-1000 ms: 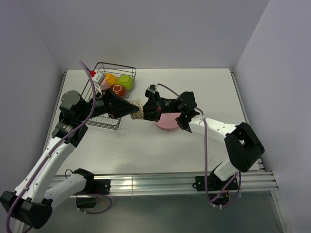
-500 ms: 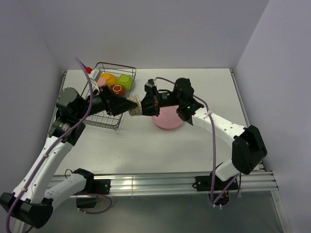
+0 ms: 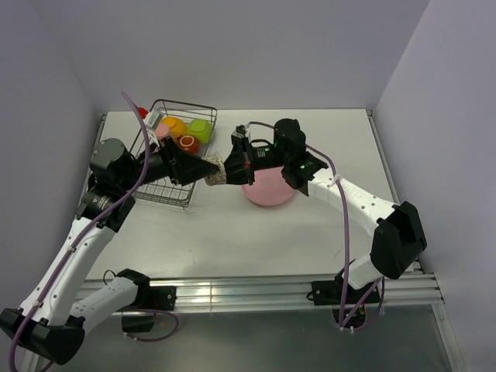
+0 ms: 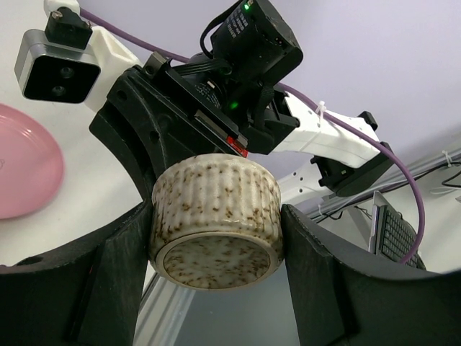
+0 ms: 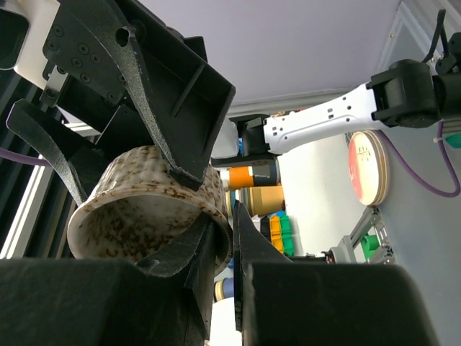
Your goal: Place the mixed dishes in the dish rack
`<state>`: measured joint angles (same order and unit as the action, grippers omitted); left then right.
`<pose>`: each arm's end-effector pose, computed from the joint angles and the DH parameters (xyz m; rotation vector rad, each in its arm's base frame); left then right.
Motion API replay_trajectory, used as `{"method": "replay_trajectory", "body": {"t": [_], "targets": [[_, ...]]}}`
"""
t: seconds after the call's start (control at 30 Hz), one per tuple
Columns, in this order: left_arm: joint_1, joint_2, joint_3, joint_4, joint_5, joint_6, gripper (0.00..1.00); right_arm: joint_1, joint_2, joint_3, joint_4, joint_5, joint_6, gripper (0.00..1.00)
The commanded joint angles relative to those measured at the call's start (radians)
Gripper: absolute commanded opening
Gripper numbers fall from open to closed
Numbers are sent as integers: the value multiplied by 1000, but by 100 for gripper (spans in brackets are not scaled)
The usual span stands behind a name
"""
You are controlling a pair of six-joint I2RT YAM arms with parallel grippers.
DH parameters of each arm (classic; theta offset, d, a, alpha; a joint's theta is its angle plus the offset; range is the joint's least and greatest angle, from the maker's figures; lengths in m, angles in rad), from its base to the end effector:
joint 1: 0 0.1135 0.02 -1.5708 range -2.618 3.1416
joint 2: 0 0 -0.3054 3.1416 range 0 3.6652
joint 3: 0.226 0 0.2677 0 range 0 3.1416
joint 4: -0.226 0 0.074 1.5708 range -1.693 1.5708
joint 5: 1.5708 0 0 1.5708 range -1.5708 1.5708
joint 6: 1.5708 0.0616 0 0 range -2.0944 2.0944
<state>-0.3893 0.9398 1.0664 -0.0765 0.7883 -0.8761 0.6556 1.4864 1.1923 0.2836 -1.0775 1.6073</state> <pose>0.1762 -0.1195 0.4584 0.2976 1.7458 -1.5530 0.2559 0.2652 0.3985 0.1240 -2.1251 -2.1067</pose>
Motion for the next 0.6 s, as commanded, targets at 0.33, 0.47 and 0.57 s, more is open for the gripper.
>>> {"method": "replay_trajectory", "body": {"t": [0.33,0.47,0.57], "targets": [[-25,-12,-36,17,66,19,99,16,-63,-16,199,100,143,0],[-26,-30,-37,3,43,31,99,15,-69,-34,200,103,143,0],[-25,-30,-22,-32,28,49,98,15,-83,-60,200,103,141,0]]}}
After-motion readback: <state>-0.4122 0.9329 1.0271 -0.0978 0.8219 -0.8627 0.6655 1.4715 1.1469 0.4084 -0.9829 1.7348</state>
